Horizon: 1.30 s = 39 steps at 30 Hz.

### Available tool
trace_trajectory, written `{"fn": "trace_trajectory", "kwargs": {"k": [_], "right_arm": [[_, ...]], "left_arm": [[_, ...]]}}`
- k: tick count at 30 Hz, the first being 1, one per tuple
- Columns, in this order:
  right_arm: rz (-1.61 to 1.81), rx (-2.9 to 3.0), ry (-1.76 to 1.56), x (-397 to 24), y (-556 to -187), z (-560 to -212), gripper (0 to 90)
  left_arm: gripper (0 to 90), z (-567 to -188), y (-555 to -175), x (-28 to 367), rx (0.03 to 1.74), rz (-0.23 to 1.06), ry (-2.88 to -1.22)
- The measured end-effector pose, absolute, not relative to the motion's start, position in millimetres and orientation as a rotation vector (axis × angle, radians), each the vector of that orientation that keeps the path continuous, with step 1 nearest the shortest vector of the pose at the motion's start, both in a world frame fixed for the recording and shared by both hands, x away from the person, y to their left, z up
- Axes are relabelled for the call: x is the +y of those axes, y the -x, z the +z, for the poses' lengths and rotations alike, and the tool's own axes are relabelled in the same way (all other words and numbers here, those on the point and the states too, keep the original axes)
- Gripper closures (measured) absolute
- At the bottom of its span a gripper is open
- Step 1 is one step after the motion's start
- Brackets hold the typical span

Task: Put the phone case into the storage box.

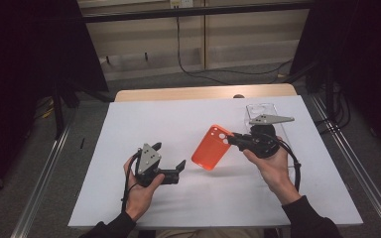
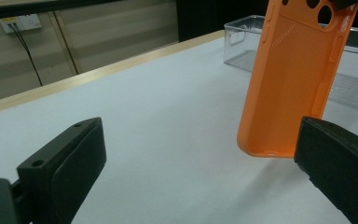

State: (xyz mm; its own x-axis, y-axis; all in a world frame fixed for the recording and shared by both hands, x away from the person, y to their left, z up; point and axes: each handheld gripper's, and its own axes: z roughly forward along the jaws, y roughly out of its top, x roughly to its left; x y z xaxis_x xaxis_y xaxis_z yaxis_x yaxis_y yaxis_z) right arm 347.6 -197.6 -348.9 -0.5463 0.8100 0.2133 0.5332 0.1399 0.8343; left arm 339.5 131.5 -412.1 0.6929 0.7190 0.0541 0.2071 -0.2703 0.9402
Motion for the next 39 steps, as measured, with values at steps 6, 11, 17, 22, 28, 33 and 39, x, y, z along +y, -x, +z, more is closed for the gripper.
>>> {"fn": "trace_trajectory", "kwargs": {"k": [6, 11, 17, 22, 28, 33, 39], "right_arm": [[1.372, 2.098, -1.299, -207, -346, -346, 80.7], [1.375, 2.072, -1.299, -214, -346, -343, 80.7], [1.368, 2.049, -1.290, -221, -346, -341, 80.8], [1.368, 2.031, -1.301, -225, -346, -340, 80.7], [1.357, 2.012, -1.304, -232, -346, -339, 80.8], [1.354, 1.986, -1.301, -238, -346, -335, 80.8], [1.345, 1.955, -1.306, -247, -346, -330, 80.8]], "left_arm": [[2.1, -411, -339, 140, 0.752, 0.604, -1.796], [2.1, -407, -337, 149, 0.759, 0.615, -1.769], [1.8, -407, -335, 161, 0.779, 0.630, -1.757], [2.0, -407, -330, 172, 0.747, 0.600, -1.756], [2.2, -410, -325, 183, 0.786, 0.611, -1.719], [2.3, -414, -325, 189, 0.818, 0.599, -1.696], [2.8, -416, -321, 199, 0.816, 0.602, -1.640]]}}
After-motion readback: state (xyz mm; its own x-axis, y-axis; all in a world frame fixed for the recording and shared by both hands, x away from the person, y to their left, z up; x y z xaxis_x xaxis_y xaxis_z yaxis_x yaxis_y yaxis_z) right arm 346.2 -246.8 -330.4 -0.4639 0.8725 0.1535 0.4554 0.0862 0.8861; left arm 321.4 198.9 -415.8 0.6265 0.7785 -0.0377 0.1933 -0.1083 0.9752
